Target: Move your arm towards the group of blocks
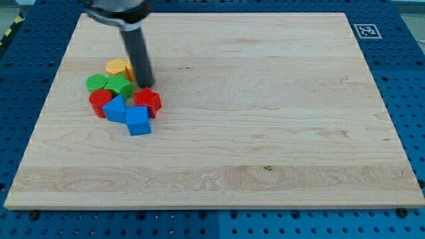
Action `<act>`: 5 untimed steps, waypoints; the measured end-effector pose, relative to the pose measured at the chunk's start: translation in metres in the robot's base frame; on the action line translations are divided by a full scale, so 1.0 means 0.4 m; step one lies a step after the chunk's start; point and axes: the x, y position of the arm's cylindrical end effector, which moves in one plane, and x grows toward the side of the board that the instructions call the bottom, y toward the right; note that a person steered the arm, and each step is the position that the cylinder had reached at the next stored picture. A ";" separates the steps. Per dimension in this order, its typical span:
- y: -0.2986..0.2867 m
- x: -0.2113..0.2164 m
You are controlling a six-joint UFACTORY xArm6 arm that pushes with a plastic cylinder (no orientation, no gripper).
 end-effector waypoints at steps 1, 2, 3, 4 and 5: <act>0.171 0.055; 0.192 0.173; 0.125 0.262; 0.096 0.274; 0.051 0.274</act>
